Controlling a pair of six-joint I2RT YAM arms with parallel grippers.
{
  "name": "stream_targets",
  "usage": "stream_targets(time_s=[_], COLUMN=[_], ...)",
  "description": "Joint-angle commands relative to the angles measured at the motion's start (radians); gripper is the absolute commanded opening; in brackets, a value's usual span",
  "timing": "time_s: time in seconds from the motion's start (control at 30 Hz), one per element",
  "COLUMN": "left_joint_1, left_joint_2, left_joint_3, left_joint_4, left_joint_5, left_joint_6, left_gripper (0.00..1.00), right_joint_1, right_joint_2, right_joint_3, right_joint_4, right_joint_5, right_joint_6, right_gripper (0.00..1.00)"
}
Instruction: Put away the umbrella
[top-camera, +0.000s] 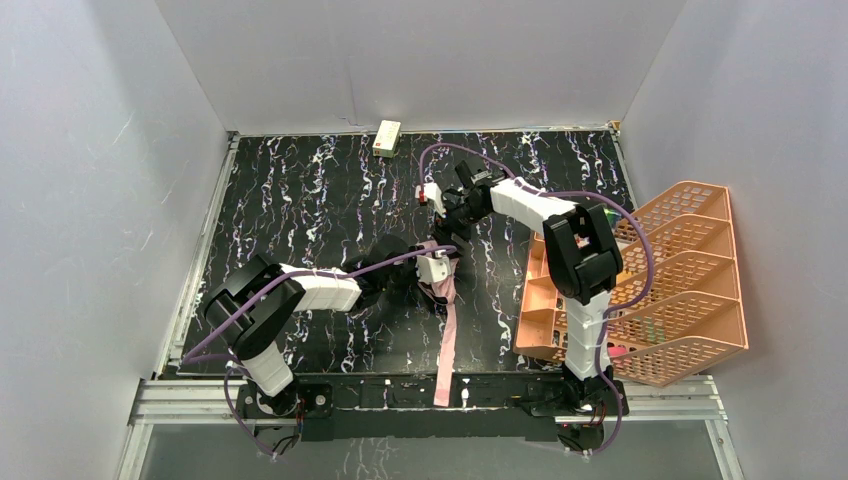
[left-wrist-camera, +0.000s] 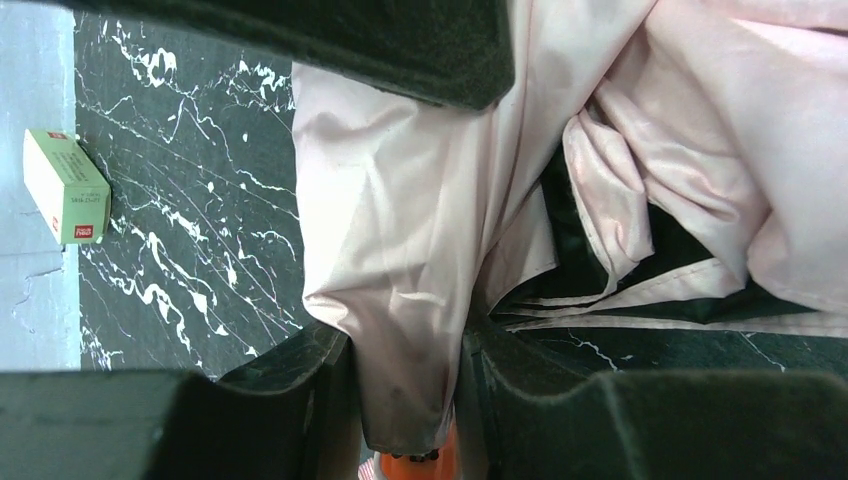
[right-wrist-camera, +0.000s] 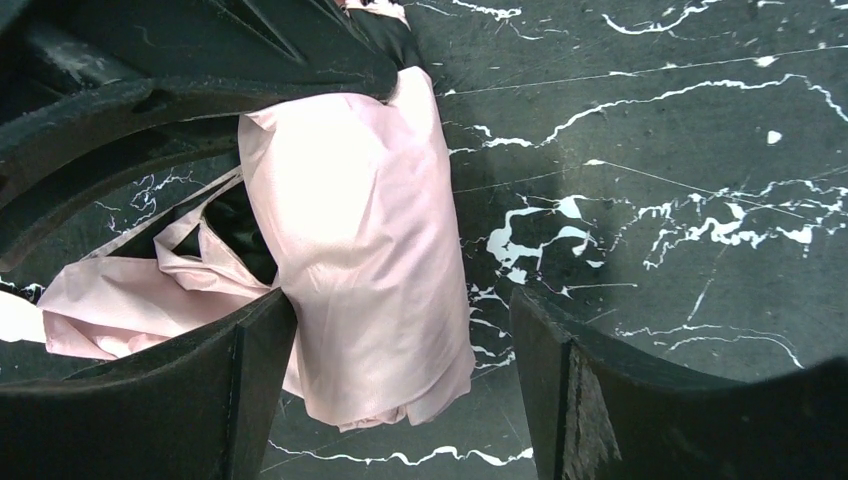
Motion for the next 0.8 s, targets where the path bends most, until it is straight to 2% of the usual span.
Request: stream_targets(time_s=[0.0, 0.17, 0.43, 0.53, 0.7, 0.77], left_joint_1=[-0.006, -0.007, -0.005, -0.003, -0.004, -0.003], left_joint_2=[0.01, 0.006, -0.039, -0.064, -0.121, -0.157], left_joint_3=[-0.034, -0.028, -0.001, 0.017, 0.018, 0.013], left_joint_4=[-0.124, -0.124, -0.107, -0.106, -0.08, -0.074], left_joint_5=[0.009, 0.006, -0.03, -0.025, -0.026, -0.025], left_joint_6=[-0.004, -0.007, -0.062, -0.085, -0.138, -0.165], left_gripper=[0.0, 0.0, 0.02, 0.13, 0.45, 0.53], right_joint_1=[0.018, 0.027, 0.031, 0.032, 0.034, 0.033], right_joint_2=[0.048, 0.068, 0.084, 0.094, 0.092, 0.082], right_joint_3=[-0.003, -0.016, -0.03, -0.033, -0.051, -0.073], right_joint_4=[0.0, 0.0, 0.013, 0.02, 0.049, 0.073], right_joint_5=[0.073, 0.099, 0.153, 0.17, 0.202, 0.213], right_joint_6=[-0.055, -0.059, -0.045, -0.03, -0.008, -0.006], right_gripper=[0.83, 0.78, 0.58, 0.48, 0.35, 0.32])
